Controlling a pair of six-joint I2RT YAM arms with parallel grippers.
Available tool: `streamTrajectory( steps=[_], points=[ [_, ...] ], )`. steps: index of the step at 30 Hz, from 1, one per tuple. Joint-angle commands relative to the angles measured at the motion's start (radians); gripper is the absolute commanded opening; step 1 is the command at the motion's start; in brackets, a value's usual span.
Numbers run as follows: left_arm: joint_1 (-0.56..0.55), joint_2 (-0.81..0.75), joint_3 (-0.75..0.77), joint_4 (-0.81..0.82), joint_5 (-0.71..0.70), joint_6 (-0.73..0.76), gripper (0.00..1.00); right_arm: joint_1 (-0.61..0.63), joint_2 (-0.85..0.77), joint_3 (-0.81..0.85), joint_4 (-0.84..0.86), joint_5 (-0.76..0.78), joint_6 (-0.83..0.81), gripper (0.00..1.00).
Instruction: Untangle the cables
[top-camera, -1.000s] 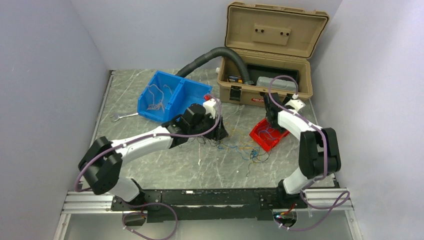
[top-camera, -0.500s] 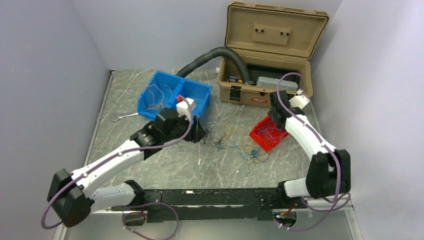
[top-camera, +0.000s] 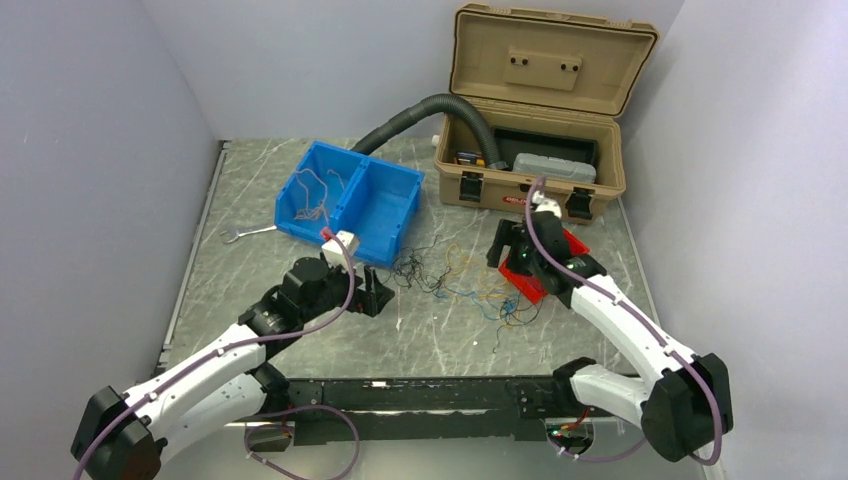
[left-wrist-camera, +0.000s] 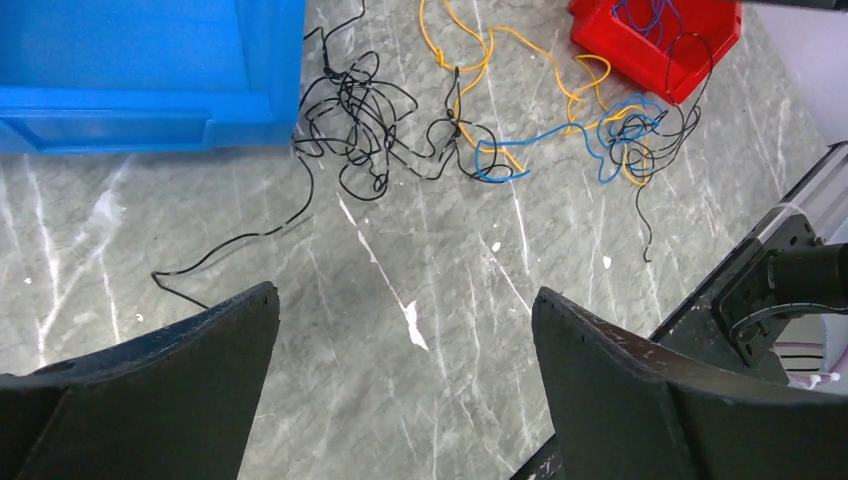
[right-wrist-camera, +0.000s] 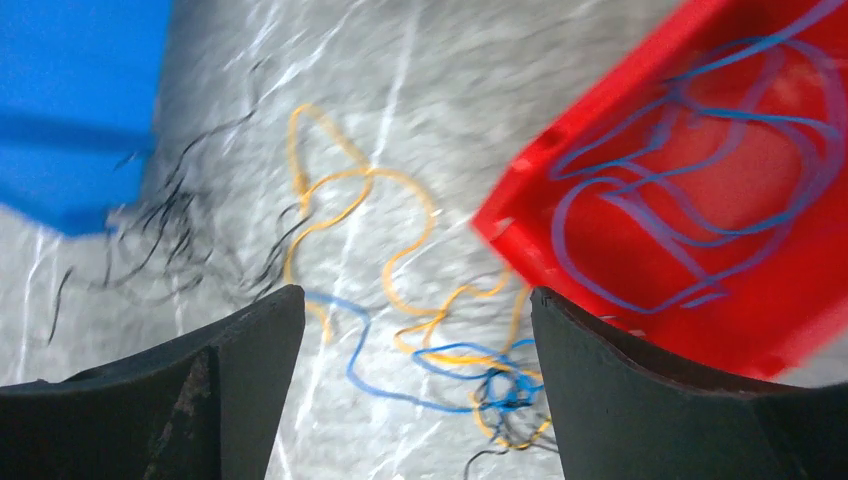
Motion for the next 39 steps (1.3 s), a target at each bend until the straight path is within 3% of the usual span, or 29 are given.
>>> streamTrajectory(
  steps=[1, 10, 15, 20, 26, 33, 39],
  points=[
    [-0.001, -0.014, -0.017, 0.162, 0.039, -0.007, 0.99, 0.082, 0.017, -0.047, 0.093, -0.075, -0.01, 0.86],
    [-0.002, -0.028, -0.011, 0.152, 0.037, -0.009, 0.99, 0.19, 0.159, -0.188, 0.328, -0.113, 0.121, 0.85],
    [-0.003, -0.042, 0.038, 0.059, -0.007, 0.013, 0.99, 0.315, 0.294, -0.125, 0.356, -0.062, 0.152, 0.85],
    [-0.001, -0.053, 0.054, -0.002, -0.063, 0.016, 0.99, 0.423, 0.371, -0.036, 0.462, -0.15, 0.185, 0.85],
    [0.0, -0.036, 0.058, -0.017, -0.06, 0.002, 0.99, 0.519, 0.264, 0.052, 0.499, -0.245, 0.142, 0.86],
    [-0.003, 0.046, 0.062, 0.046, 0.04, 0.005, 0.99, 0.452, 0.031, 0.025, 0.297, -0.069, 0.09, 0.88],
    [-0.045, 0.168, 0.106, 0.095, 0.106, 0.012, 0.99, 0.339, -0.04, 0.006, 0.051, 0.033, 0.163, 0.88]
  ],
)
